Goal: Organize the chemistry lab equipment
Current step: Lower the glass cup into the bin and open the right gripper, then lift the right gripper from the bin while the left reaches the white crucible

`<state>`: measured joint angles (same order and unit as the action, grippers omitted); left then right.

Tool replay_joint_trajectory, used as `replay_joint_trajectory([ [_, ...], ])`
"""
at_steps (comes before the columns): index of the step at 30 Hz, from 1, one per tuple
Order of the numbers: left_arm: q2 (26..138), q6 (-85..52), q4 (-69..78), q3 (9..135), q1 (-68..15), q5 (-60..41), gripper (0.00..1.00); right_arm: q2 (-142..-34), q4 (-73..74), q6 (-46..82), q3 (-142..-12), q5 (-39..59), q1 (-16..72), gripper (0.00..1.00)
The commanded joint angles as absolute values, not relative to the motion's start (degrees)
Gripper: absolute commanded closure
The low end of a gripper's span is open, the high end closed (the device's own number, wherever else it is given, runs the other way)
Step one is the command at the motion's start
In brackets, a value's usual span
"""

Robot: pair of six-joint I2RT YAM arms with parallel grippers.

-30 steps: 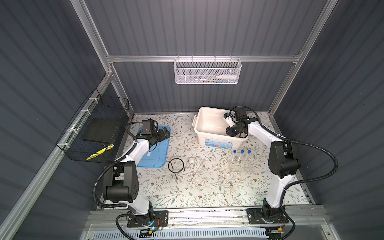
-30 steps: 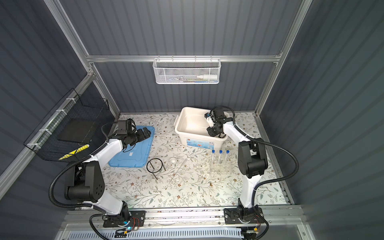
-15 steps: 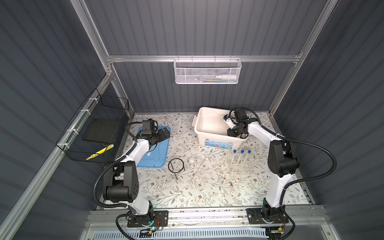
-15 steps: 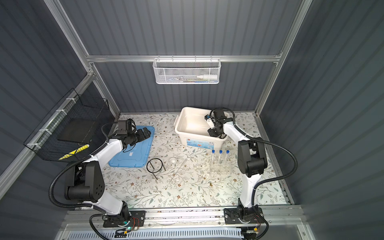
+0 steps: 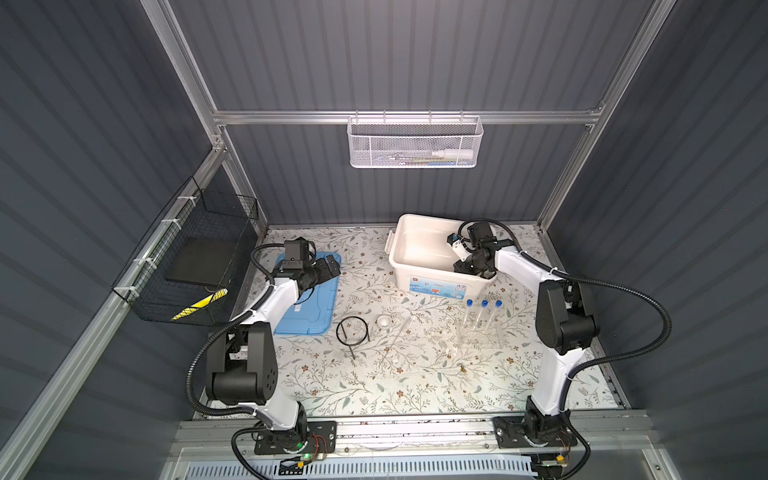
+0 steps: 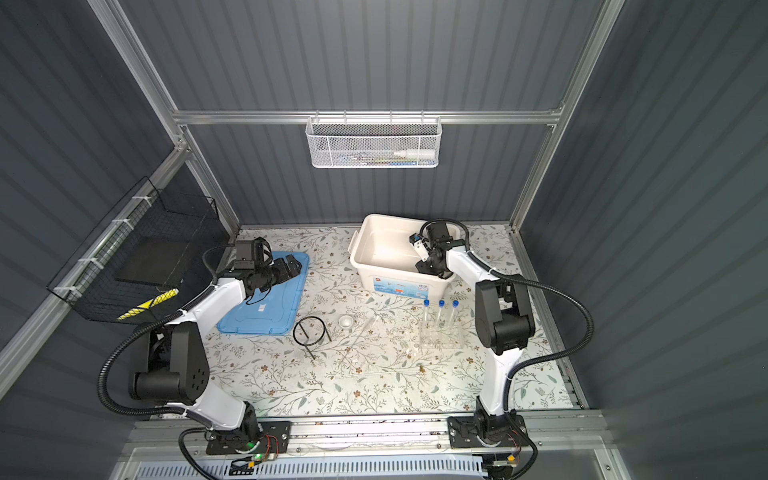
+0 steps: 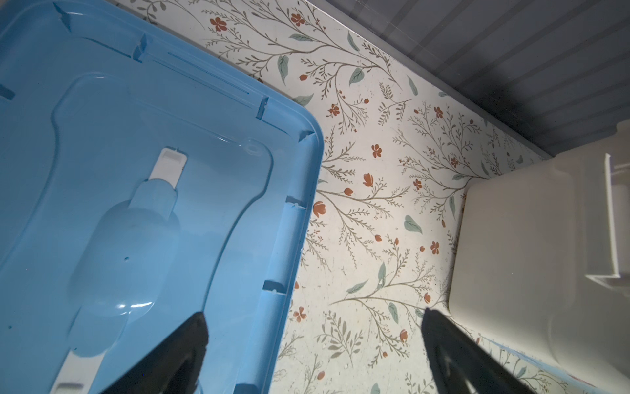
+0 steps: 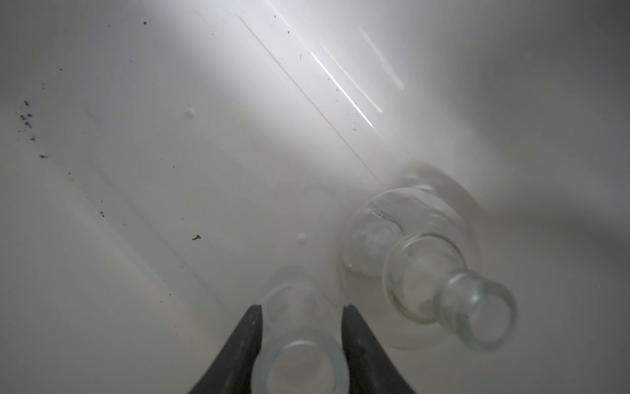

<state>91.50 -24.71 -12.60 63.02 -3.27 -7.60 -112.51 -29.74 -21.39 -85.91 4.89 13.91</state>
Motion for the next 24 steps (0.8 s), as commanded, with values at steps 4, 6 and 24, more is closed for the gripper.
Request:
replay_joint_trajectory([
  [4,91.6,-25.2,-12.3,62.7,-3.1,-8.4,0.0,-108.6,-28.8,-20.1,-84.5,5.0,13.7,0.5],
  [6,91.4,-24.8,-12.3,62.9,-3.2,-8.4,0.0,-108.3,-28.5,-19.5,-84.5,5.2,13.7,0.46],
  [24,89.4,-15.5,-17.5,68.2,-11.1,-0.2,0.0,-102.2,-24.0,-9.5,-85.7,0.5,13.6,0.13],
])
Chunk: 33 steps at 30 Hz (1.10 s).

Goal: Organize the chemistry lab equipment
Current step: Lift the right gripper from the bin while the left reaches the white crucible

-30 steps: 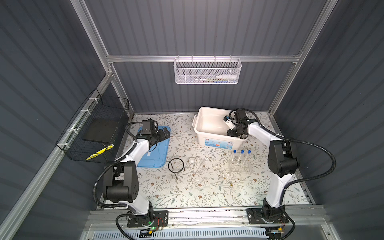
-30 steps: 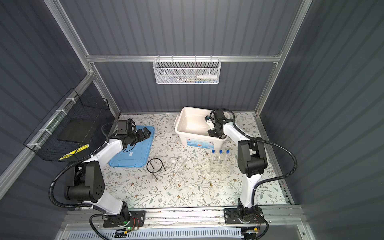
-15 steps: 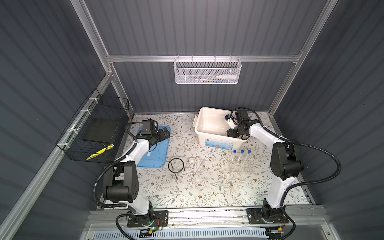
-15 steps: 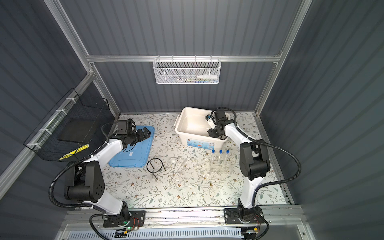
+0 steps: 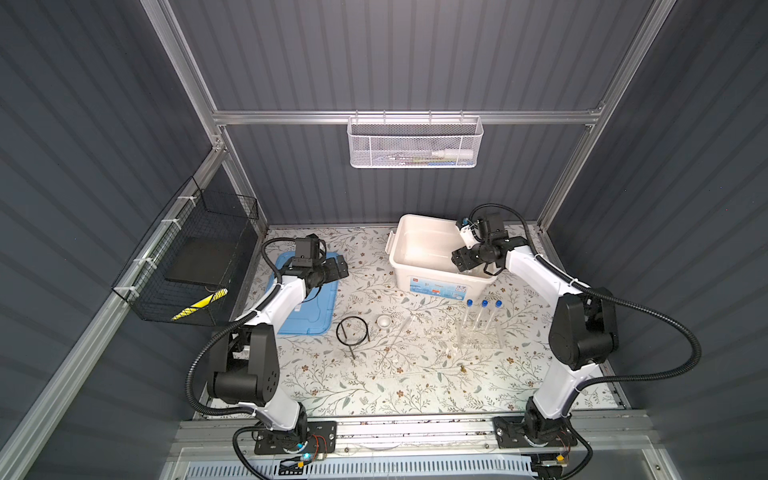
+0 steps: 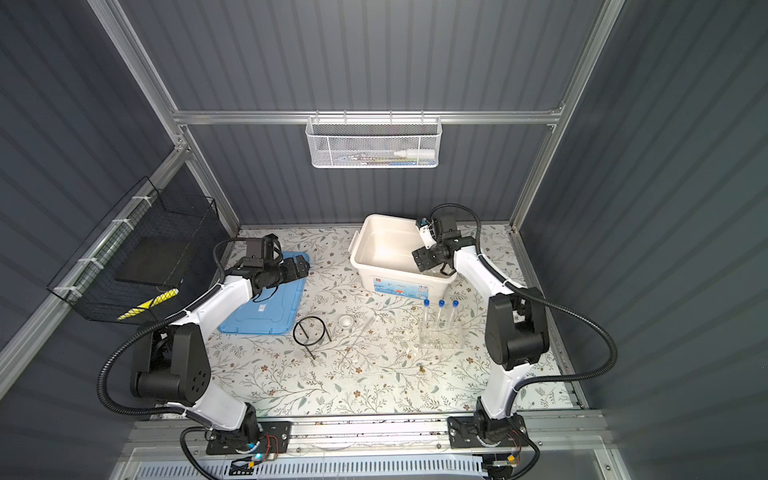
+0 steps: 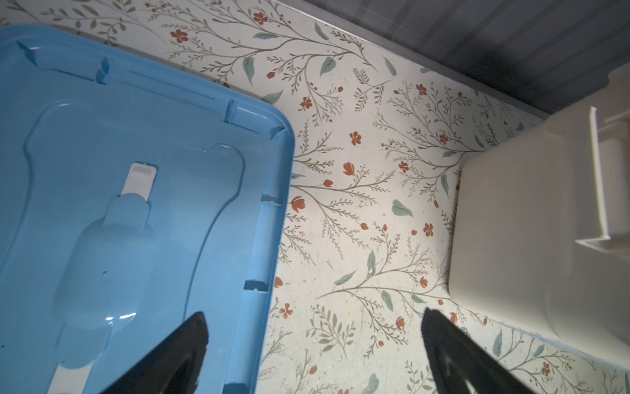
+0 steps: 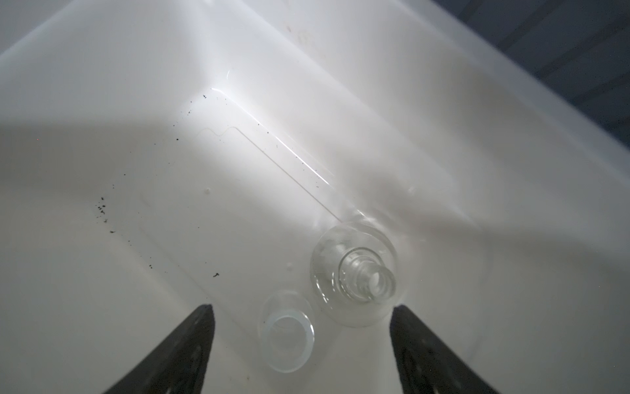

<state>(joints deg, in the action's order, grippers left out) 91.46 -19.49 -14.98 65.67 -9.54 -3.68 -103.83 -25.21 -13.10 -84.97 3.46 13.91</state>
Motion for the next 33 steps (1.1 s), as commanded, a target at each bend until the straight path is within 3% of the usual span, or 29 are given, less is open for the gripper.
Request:
replay_joint_trajectory([
  [1,88.9,-14.9,-17.6,68.4,-11.7,0.3,0.0,-101.7,-24.0,-8.9,-85.8,-0.1,13.6,0.11],
  [10,86.1,-11.4,-18.2,70.2,-14.7,1.2,0.0,-97.2,-20.4,-5.6,-84.2,-1.9,13.4,0.01],
  [24,90.4,-7.0,-30.5,77.4,-25.9,10.8,0.0,-89.3,-18.5,0.6,-80.3,-2.9,11.4,0.01],
  [33,94.6,-3.0,-36.4,79.2,-31.5,9.3,0.04,-83.3,-17.2,0.9,-75.1,-2.0,11.3,0.01],
])
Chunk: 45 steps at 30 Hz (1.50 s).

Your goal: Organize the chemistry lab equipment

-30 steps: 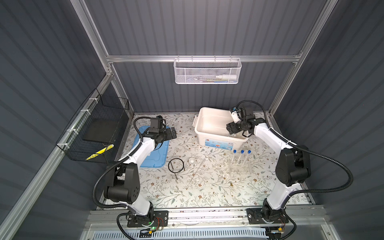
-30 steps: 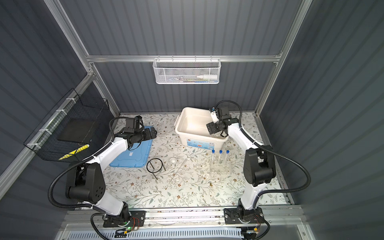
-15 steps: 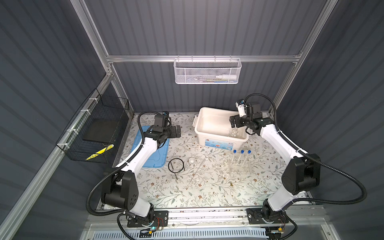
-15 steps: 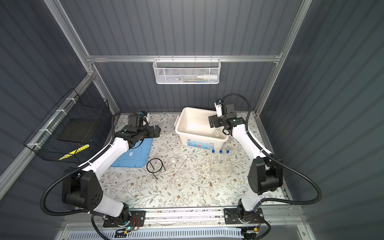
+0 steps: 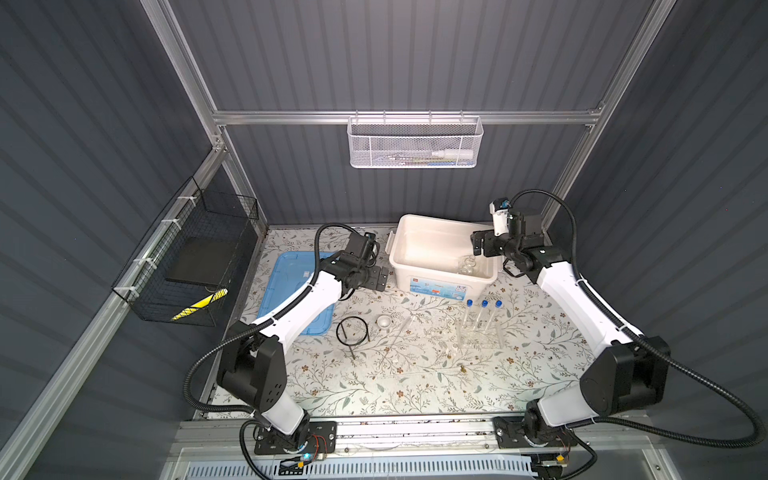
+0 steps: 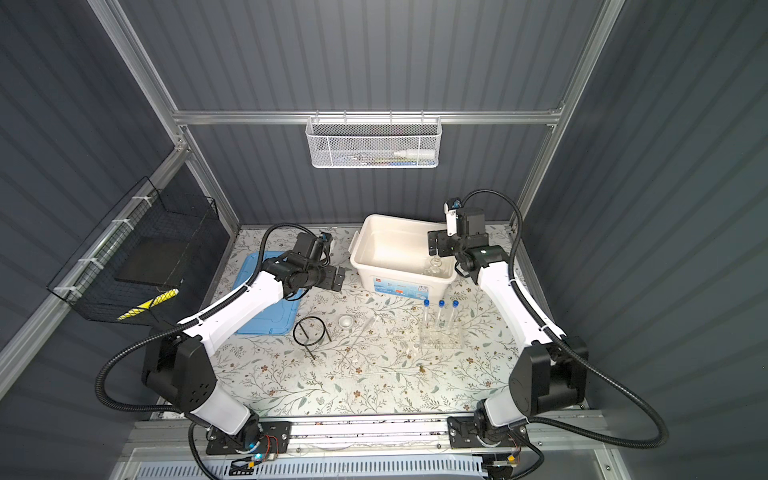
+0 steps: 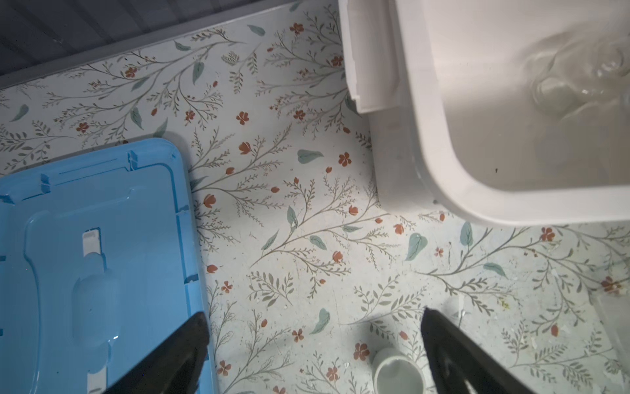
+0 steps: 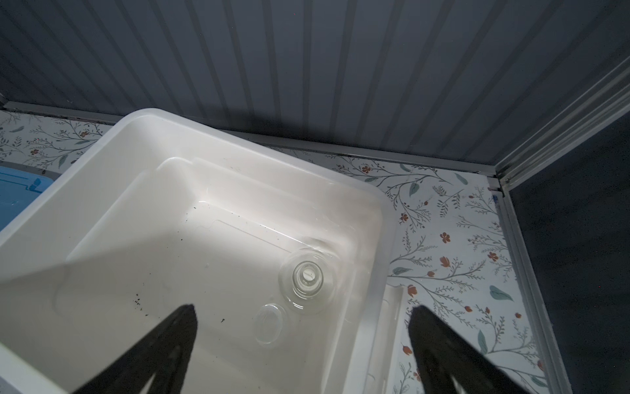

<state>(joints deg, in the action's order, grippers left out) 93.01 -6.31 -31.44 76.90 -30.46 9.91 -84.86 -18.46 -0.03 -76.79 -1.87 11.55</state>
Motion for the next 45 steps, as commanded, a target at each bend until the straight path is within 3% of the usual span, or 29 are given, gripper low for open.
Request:
replay_joint_trajectory([
  [1,95.3,-2.3,-37.4,79.6,-31.7,8.5,0.06,-82.9,-17.0,1.0,-74.4,-2.1,11.3,0.01],
  [9,99.9,3.6,-44.9,80.5,-32.0,-1.1,0.22,-81.9,-16.7,1.2,-72.5,-3.2,10.9,0.01],
  [20,104.6,6.8,-48.5,80.5,-32.0,-4.9,0.5,-81.7,-17.2,1.9,-72.0,-4.6,9.3,0.01],
  [45,107.6,9.0,-49.1,78.9,-32.9,-7.1,0.62,-81.6,-18.2,3.2,-71.0,-4.7,8.4,0.01],
])
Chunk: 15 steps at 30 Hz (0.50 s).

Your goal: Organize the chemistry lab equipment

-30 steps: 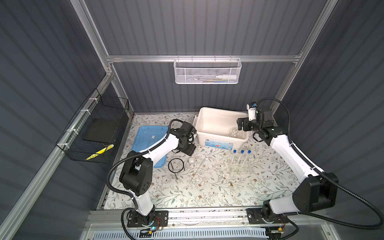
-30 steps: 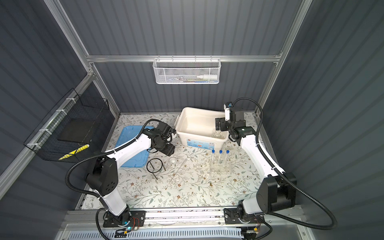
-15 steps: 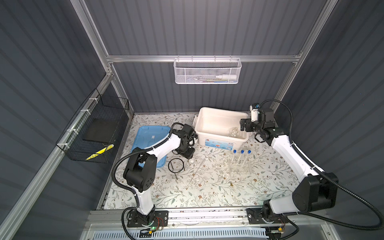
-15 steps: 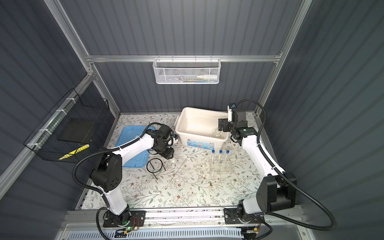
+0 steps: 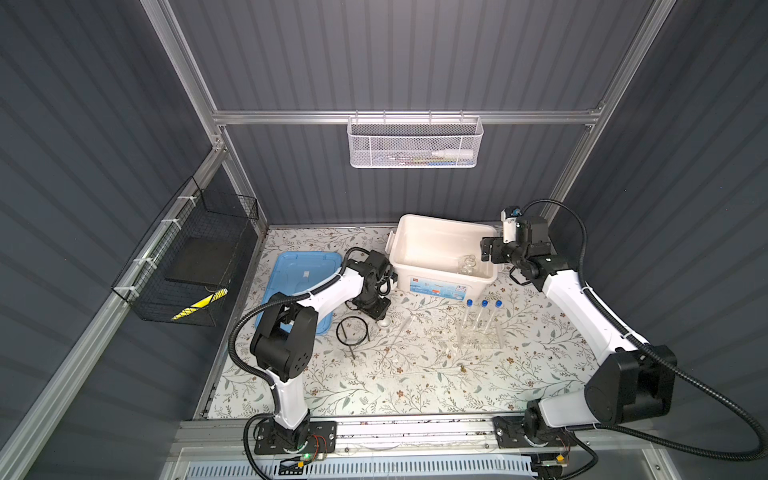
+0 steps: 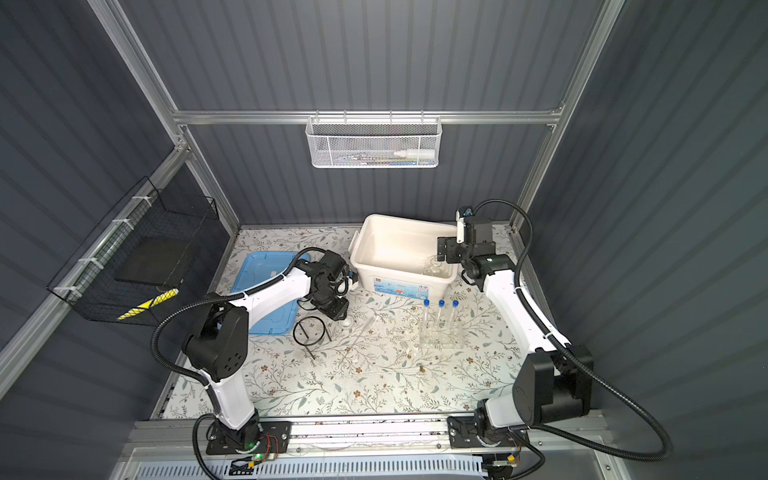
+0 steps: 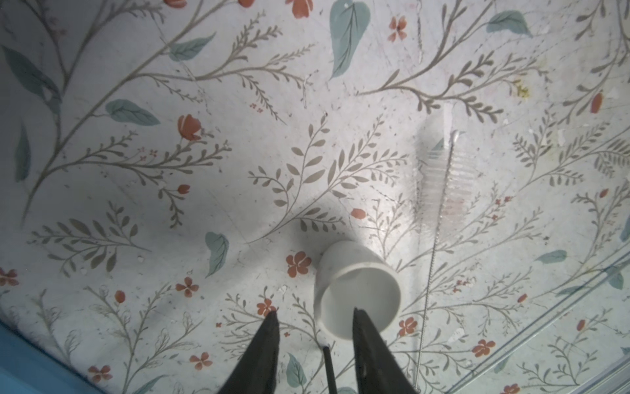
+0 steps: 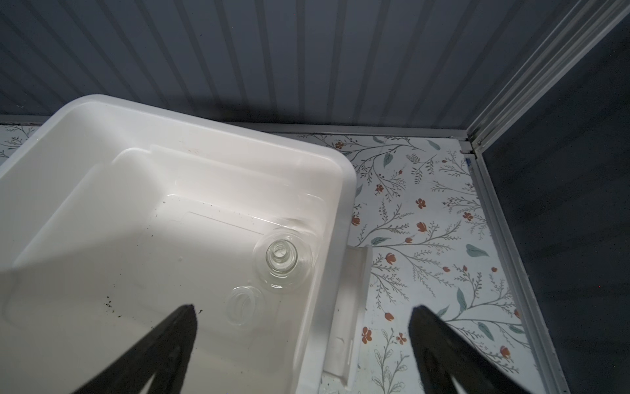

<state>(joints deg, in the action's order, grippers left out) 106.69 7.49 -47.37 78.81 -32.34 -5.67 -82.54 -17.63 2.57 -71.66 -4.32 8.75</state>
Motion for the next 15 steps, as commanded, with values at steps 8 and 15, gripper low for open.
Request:
replay_joint_trajectory([
  [8,108.8,9.0,-48.6,79.2,-33.1,-7.3,0.68,-81.5,-18.3,3.4,-71.0,-4.7,8.5,0.01],
  [15,110.2,8.8,-48.9,79.4,-33.3,-6.6,0.75,-81.4,-18.3,3.2,-71.1,-5.0,8.4,0.01],
])
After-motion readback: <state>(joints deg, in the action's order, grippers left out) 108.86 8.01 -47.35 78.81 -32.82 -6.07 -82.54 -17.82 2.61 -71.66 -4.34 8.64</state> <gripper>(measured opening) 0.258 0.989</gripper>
